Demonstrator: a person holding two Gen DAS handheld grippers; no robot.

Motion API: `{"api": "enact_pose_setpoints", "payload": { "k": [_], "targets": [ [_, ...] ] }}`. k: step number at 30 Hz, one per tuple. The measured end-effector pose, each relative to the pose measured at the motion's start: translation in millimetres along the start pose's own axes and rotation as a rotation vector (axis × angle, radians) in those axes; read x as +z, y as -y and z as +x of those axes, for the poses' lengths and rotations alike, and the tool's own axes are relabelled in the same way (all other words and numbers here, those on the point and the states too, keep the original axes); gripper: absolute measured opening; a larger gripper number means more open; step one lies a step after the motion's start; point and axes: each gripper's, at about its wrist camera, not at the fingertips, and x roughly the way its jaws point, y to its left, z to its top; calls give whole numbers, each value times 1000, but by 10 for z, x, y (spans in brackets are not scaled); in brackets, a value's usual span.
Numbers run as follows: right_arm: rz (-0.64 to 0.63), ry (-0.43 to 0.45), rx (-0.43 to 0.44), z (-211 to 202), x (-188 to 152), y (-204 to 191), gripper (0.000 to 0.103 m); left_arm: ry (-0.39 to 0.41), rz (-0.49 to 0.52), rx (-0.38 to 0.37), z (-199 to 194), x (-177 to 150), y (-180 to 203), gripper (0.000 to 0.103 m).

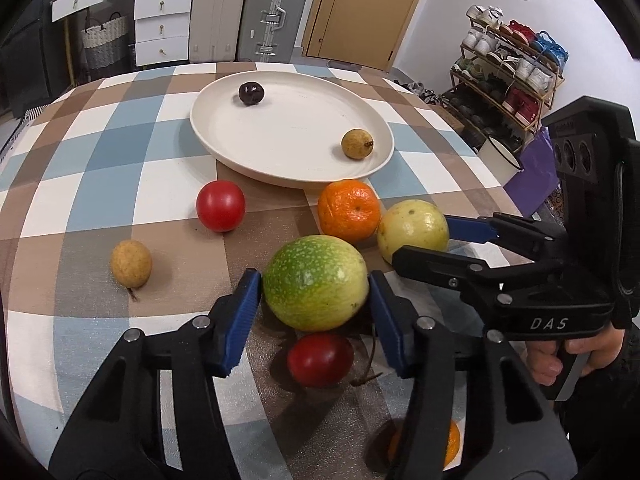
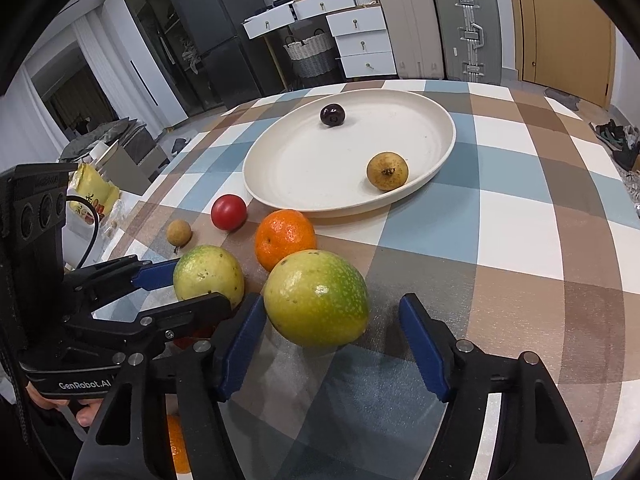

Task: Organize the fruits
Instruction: 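Grasp the green melon-like fruit with the left gripper while the right grasps the yellow pomelo, then carry both fruits over the plate and lower them onto it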

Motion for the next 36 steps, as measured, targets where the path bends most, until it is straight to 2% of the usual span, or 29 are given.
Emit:
{"api": "enact_pose_setpoints", "payload": {
  "k": [7, 10, 14, 23, 36],
  "targets": [
    [3, -1, 4, 9, -5, 8, 70, 17, -7, 13, -50, -3, -14, 52],
    [5, -4, 10, 15, -12, 1, 67, 29, -5, 23, -92, 1, -13, 52],
    [4, -2, 27, 17, -15, -30, 52, 42, -9, 32, -140, 10, -28, 52],
    [-29, 10, 1, -9, -49, -89, 52, 72, -20, 49, -240, 35, -72, 52],
    [-24, 85, -10, -223, 103, -101, 52, 156, -35, 88, -403, 225, -133, 52]
  ]
}}
